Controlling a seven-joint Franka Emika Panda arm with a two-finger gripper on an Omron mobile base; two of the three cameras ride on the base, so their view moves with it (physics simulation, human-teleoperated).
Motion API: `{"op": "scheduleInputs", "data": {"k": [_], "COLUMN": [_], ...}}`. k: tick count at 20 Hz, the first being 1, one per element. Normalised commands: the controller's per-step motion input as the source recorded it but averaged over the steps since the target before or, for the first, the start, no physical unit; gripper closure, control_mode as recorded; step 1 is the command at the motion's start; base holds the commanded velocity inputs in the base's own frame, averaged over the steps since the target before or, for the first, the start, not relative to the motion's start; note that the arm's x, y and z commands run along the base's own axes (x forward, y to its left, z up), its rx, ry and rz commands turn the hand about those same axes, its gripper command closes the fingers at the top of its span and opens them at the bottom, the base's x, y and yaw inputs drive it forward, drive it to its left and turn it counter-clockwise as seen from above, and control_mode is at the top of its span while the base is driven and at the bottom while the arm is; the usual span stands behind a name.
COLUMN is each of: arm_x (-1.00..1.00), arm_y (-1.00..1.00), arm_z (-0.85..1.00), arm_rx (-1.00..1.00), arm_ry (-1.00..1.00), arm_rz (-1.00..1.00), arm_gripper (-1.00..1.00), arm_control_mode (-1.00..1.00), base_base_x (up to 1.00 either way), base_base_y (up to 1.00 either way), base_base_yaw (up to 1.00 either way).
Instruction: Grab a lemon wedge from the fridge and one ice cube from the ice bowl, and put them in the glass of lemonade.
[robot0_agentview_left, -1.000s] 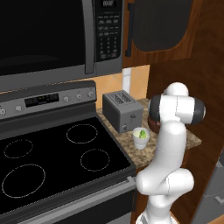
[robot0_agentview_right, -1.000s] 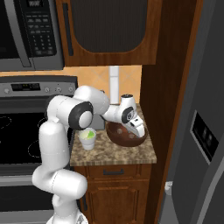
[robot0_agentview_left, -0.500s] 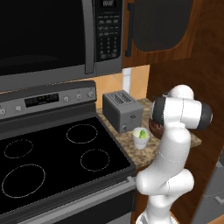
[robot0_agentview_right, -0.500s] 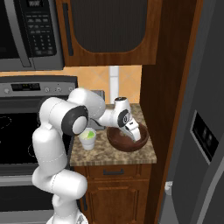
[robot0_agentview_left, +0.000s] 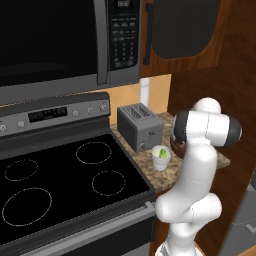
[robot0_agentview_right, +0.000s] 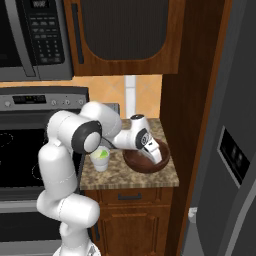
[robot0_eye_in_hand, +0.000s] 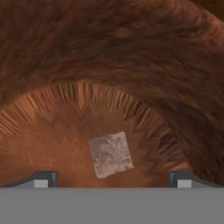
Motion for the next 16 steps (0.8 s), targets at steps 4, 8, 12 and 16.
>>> {"op": "scheduleInputs", "data": {"k": [4,8,12,16], "arm_x": [0.10,0.03,0.00,0.00], "arm_y": [-0.18,-0.12,0.00,0.00], "arm_z": [0.00,0.00,-0.04,-0.01], "arm_rx": [0.00,0.00,-0.01,0.00], "arm_ry": [0.00,0.00,0.00,0.00], "arm_rz": [0.00,0.00,0.00,0.00], "arm_gripper": [-1.00,-1.00,1.00,1.00], "arm_control_mode": [-1.00,-1.00,-1.00,-1.00], "base_base_x": [0.00,0.00,0.00,0.00], "base_base_y": [0.00,0.00,0.00,0.00], "base_base_yaw": [0.00,0.00,0.00,0.00]}}
